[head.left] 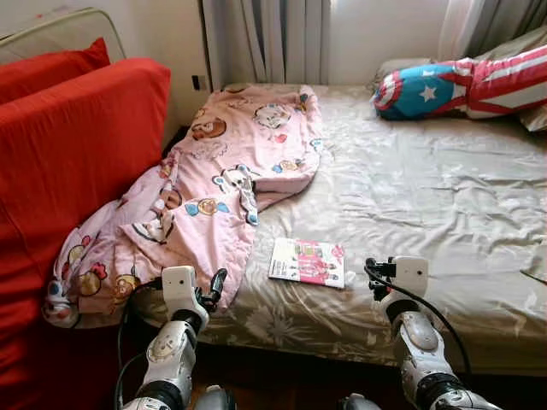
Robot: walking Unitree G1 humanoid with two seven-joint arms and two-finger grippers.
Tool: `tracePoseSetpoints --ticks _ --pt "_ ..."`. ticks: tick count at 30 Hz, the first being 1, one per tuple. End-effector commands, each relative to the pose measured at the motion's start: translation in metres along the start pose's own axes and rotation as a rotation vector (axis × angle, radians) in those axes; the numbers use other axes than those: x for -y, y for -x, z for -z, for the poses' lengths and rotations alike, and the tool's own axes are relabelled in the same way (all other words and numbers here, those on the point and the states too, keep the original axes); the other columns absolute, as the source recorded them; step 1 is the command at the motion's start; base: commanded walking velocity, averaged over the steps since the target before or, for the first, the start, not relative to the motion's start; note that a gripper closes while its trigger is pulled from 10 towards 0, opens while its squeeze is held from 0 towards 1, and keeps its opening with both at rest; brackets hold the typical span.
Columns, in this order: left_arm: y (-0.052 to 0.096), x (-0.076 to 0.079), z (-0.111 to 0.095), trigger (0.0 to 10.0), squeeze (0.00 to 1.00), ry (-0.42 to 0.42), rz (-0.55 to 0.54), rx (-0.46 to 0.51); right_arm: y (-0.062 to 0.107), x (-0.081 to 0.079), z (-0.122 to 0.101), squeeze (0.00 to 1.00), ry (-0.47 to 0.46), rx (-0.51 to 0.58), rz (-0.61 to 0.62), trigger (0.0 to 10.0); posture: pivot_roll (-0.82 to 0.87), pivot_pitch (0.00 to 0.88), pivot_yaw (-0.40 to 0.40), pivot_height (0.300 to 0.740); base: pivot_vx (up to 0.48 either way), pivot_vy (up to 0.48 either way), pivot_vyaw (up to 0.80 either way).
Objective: Clean up the room
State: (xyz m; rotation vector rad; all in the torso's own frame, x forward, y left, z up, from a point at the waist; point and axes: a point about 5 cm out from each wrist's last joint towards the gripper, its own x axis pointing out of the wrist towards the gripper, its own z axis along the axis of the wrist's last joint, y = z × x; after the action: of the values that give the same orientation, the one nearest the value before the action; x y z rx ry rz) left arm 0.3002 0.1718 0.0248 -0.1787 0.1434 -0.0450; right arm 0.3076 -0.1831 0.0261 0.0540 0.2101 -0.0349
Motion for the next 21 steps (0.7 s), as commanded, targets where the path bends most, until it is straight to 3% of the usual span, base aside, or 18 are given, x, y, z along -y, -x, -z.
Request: tracePoseSetpoints --ticks 1,21 --pt "-0.0008 -0.0018 -0.0022 10.0 0.0 -0.002 -0.003 0.004 0.0012 -0.0019 0.0045 0.0 0.002 -0.026 -0.01 10.0 -0.11 0.03 0.033 0.638 0.307 0.0 0.0" --pt "-0.0008 -0.0002 -0.0018 10.0 0.0 0.001 0.004 0.004 0.0051 0.0017 0.014 0.0 0.004 -0.084 -0.022 10.0 -0.11 0.036 0.033 0.638 0.328 0.0 0.0"
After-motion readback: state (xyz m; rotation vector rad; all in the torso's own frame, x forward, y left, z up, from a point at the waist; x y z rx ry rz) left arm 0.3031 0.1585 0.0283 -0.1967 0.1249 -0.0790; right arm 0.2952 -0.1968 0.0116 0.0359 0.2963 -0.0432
